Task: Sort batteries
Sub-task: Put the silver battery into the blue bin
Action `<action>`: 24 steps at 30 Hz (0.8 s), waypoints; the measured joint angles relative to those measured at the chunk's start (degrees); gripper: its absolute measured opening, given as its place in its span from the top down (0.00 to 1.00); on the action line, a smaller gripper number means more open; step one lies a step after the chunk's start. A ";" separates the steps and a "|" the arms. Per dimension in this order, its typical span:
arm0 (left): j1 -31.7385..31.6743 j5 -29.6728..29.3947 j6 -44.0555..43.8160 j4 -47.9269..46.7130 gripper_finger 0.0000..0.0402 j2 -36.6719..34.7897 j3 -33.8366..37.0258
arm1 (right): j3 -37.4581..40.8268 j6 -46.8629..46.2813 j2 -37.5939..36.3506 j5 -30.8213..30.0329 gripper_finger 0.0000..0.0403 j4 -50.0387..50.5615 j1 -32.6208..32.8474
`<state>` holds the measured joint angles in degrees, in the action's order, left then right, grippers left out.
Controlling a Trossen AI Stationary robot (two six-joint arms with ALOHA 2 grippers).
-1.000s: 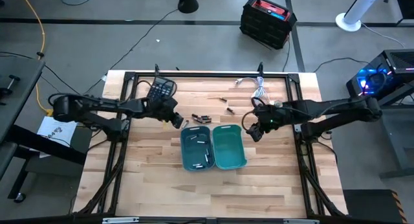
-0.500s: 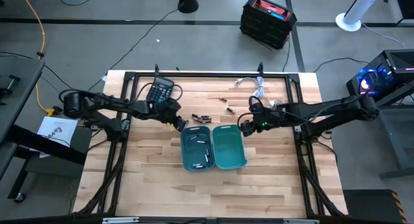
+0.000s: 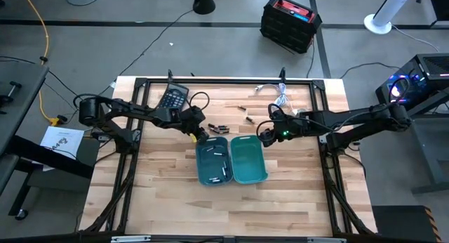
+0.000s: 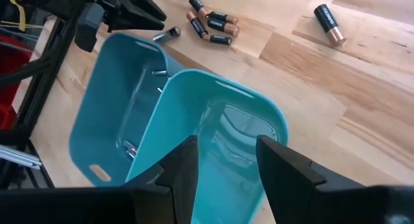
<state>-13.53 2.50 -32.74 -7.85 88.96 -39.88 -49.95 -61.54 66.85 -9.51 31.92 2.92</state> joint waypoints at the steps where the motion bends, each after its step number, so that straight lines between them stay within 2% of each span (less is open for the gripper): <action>1: 0.01 -0.07 0.01 -0.43 0.79 0.01 -0.16 | 0.00 0.19 0.00 -0.18 0.63 0.00 0.00; 9: 0.01 -2.47 2.71 -9.71 0.79 0.45 -0.20 | 0.00 4.69 -0.02 -2.35 0.63 0.01 0.02; 16: 0.11 -5.49 4.73 -13.05 0.80 0.49 -0.35 | -0.02 7.25 -0.04 -2.51 0.63 -0.01 0.11; 19: 0.15 -7.13 4.81 -14.01 0.84 0.51 -0.35 | -0.02 7.94 -0.07 -2.52 0.63 -0.01 0.11; 22: 0.19 -8.33 4.93 -15.49 0.95 0.51 -0.37 | -0.02 8.70 -0.07 -2.52 0.63 -0.02 0.11; 24: 0.16 -8.82 4.93 -16.18 0.98 0.49 -0.37 | -0.02 9.20 -0.07 -2.54 0.63 -0.02 0.11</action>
<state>-13.37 -6.32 -27.81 -24.03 89.45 -40.25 -49.98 -52.35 66.78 -12.05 31.90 3.03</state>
